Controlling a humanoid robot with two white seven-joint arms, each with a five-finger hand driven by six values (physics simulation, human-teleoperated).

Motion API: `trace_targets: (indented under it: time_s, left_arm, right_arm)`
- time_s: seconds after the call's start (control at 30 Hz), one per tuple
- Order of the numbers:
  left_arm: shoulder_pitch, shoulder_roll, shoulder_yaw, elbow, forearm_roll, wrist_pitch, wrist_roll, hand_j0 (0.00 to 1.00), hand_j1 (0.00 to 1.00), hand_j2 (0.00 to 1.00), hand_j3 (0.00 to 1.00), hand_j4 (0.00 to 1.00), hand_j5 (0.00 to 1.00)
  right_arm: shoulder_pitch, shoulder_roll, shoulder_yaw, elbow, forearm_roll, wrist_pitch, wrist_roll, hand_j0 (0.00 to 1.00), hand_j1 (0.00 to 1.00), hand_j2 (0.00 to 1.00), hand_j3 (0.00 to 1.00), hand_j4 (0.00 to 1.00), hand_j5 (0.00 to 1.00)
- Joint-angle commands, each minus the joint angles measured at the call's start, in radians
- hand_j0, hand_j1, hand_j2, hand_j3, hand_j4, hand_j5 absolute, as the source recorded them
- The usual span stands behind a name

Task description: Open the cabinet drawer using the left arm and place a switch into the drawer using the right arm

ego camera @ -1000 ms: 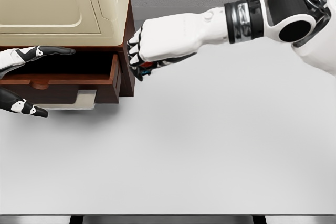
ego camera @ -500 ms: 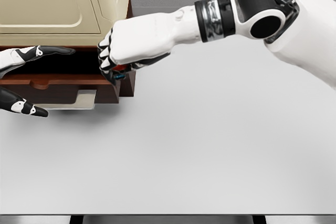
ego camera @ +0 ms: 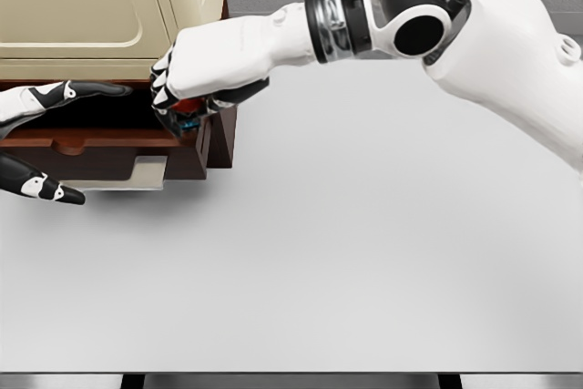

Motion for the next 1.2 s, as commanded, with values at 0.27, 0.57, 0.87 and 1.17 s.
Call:
trace_targets:
  time_s: [0.27, 0.57, 0.87, 1.17]
  left_arm:
    - [0.002, 0.002, 0.000, 0.000, 0.009, 0.003, 0.000, 1.00, 1.00, 1.00, 1.00, 1.00, 1.00]
    - [0.005, -0.001, -0.002, 0.000, 0.009, 0.003, 0.000, 1.00, 1.00, 1.00, 1.00, 1.00, 1.00]
    - [0.005, -0.001, -0.002, 0.000, 0.009, 0.003, 0.000, 1.00, 1.00, 1.00, 1.00, 1.00, 1.00]
    - [0.009, 0.000, -0.002, 0.000, 0.009, 0.003, 0.000, 1.00, 1.00, 1.00, 1.00, 1.00, 1.00]
  right_arm:
    - [-0.015, 0.074, 0.009, 0.114, -0.006, 0.003, 0.000, 0.44, 0.44, 0.44, 0.44, 0.44, 0.44]
    - [-0.017, 0.108, 0.018, 0.163, -0.004, 0.003, 0.000, 0.44, 0.44, 0.44, 0.44, 0.44, 0.44]
    - [-0.023, 0.138, 0.032, 0.208, -0.003, 0.003, 0.000, 0.59, 0.59, 0.59, 0.59, 0.59, 0.59]
    - [-0.021, 0.138, 0.032, 0.197, -0.001, 0.003, 0.000, 1.00, 1.00, 1.00, 1.00, 1.00, 1.00]
